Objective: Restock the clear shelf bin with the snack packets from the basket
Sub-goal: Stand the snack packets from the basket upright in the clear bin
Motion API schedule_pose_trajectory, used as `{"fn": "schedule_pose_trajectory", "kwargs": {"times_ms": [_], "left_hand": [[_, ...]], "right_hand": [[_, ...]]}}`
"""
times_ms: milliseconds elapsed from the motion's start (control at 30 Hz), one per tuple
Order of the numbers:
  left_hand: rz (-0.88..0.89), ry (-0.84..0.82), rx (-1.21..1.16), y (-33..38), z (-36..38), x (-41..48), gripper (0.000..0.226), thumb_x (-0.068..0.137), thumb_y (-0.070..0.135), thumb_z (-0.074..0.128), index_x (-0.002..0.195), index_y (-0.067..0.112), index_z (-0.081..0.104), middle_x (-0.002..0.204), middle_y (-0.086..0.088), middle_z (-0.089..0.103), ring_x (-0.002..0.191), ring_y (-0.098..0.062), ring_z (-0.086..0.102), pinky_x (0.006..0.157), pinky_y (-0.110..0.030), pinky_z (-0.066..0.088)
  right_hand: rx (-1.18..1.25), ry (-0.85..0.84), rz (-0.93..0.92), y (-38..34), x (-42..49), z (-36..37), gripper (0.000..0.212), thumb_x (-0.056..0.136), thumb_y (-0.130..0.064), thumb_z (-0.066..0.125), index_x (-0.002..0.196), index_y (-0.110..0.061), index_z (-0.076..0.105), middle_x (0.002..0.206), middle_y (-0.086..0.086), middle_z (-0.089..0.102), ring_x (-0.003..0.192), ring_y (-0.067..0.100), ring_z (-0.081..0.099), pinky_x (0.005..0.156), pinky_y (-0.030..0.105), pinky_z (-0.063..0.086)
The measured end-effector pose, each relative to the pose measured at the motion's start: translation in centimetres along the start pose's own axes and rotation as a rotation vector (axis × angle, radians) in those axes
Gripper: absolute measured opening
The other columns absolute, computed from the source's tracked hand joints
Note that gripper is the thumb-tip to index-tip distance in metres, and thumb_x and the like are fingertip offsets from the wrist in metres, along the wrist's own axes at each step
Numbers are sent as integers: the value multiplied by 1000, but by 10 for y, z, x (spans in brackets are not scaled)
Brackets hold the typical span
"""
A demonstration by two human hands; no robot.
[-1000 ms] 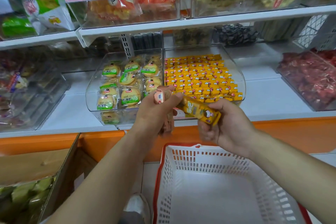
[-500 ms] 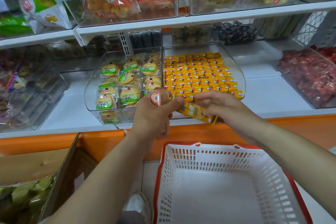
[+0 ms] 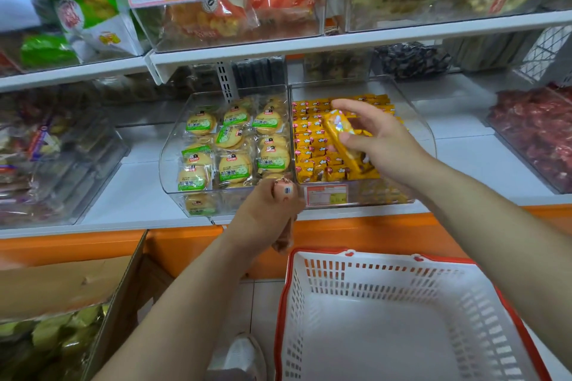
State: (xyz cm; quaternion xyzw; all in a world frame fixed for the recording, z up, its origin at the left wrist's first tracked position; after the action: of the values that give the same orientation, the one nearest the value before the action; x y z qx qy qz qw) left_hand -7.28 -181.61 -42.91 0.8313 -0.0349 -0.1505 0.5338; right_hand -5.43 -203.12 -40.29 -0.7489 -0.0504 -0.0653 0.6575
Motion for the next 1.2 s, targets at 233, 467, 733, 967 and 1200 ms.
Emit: {"fn": "schedule_pose_trajectory", "kwargs": {"times_ms": [233,467,733,967,1200], "left_hand": [[52,109,-63,-9,-17,4,51,91,32,75,135,15,55,106,-3,68,87,-12,65,58,-16,51],[95,182,-70,-15,-21,8,49,88,36,78,129,19,57,97,8,66,83,-6,64,48,-6,47],[92,207,-113,-9,-18,8,41,83,34,82,111,29,51,94,14,65,78,0,64,48,-8,48],[120,153,-81,7,1,9,43,81,32,83,114,25,58,87,13,64,66,3,64,48,-8,48],[247,50,-11,20,37,2,52,70,23,94,110,25,61,93,5,62,58,-3,60,48,-22,53]], "right_hand": [[-244,149,-81,24,31,24,38,84,-11,78,96,-37,54,102,-8,58,80,6,64,69,18,54],[-830,-62,-249,26,30,15,39,84,-17,78,109,-39,58,109,-14,61,84,-2,54,74,20,42],[-1116,-85,-181,48,12,25,34,90,-40,67,121,-41,55,95,-5,69,86,18,64,62,28,47],[-1007,-94,-139,32,-9,18,64,89,-39,68,146,-38,40,148,-10,47,136,16,41,108,38,39],[-91,-111,138,2,-56,4,21,96,-40,60,116,-43,68,114,-3,69,88,13,74,68,29,60]]}}
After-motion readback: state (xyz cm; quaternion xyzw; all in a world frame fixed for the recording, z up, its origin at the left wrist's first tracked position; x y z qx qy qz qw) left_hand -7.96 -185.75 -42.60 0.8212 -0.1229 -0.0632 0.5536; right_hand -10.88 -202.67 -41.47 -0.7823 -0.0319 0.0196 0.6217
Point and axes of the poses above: each hand's wrist, its own x-axis towards the middle knuckle, its own z-axis out of the palm, y = z × x, the point moved 1 cm from there along x, towards the middle knuckle
